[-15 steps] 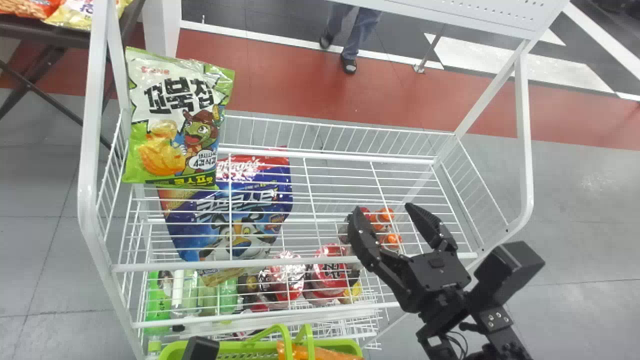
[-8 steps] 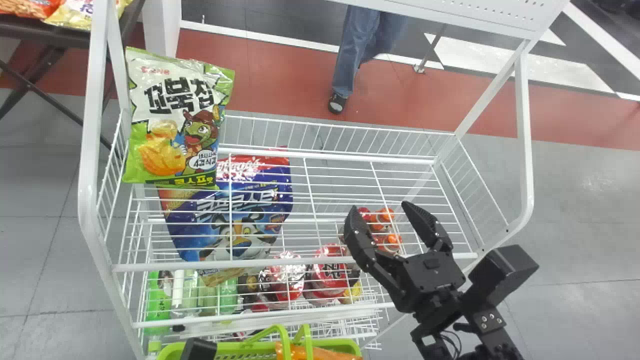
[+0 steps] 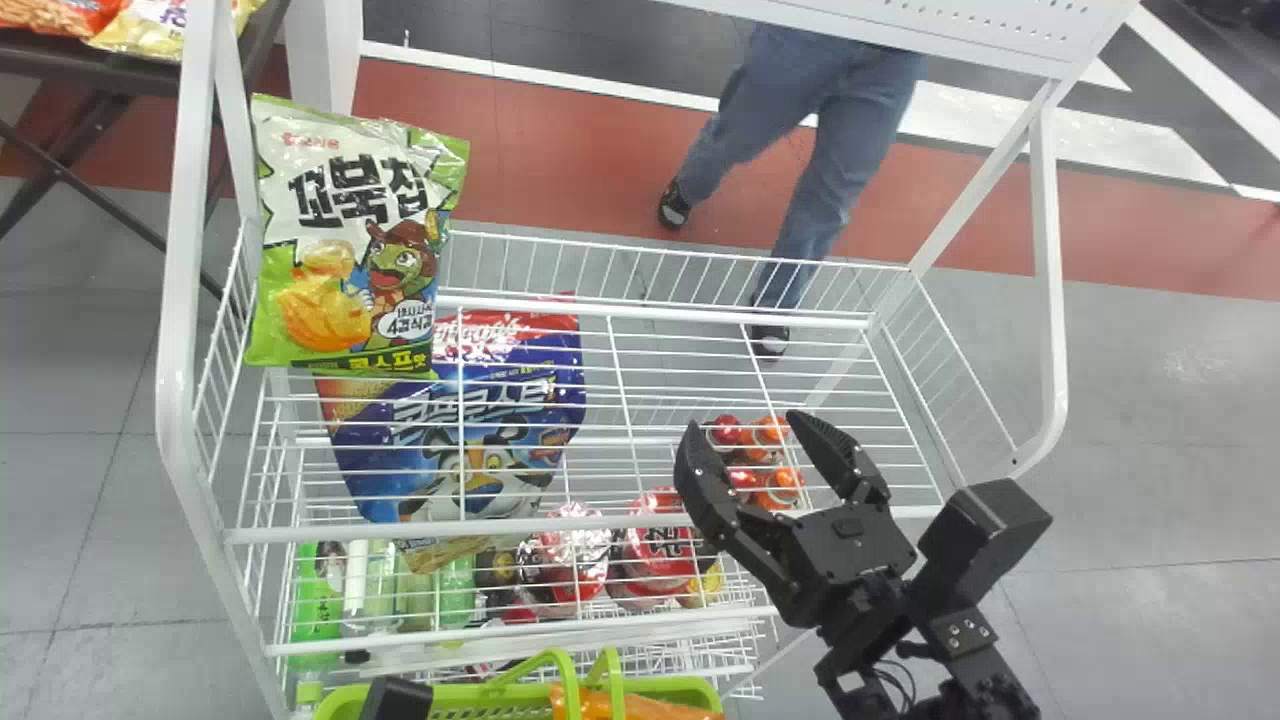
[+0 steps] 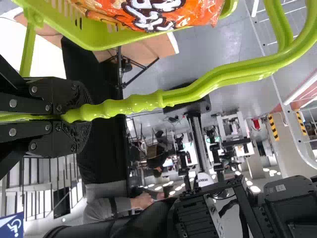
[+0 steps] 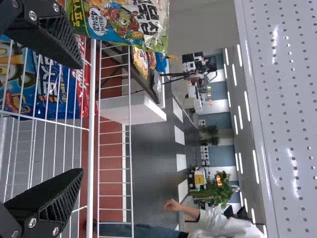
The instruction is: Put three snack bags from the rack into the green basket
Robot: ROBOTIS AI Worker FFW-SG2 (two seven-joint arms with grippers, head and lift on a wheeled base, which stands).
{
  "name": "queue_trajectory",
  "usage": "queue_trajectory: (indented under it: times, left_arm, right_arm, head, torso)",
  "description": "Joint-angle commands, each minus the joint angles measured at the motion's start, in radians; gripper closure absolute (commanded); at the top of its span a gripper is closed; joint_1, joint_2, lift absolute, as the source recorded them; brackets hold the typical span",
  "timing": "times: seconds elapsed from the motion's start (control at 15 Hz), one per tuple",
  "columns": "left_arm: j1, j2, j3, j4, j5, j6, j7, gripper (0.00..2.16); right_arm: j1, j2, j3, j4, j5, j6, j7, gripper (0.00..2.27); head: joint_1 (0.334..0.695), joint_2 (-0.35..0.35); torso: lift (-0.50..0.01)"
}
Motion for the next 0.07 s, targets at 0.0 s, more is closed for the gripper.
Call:
queue_trajectory:
  times: [0.0]
  left_arm:
    - [0.000, -0.003, -0.001, -0.004, -0.001, 0.005, 0.004, 1.41]
  right_arm:
    - [-0.005, -0.004, 0.002, 0.002, 0.000, 0.003, -0.001, 0.07]
  head:
    - [0.695, -0.350]
  torso:
    - [0.000]
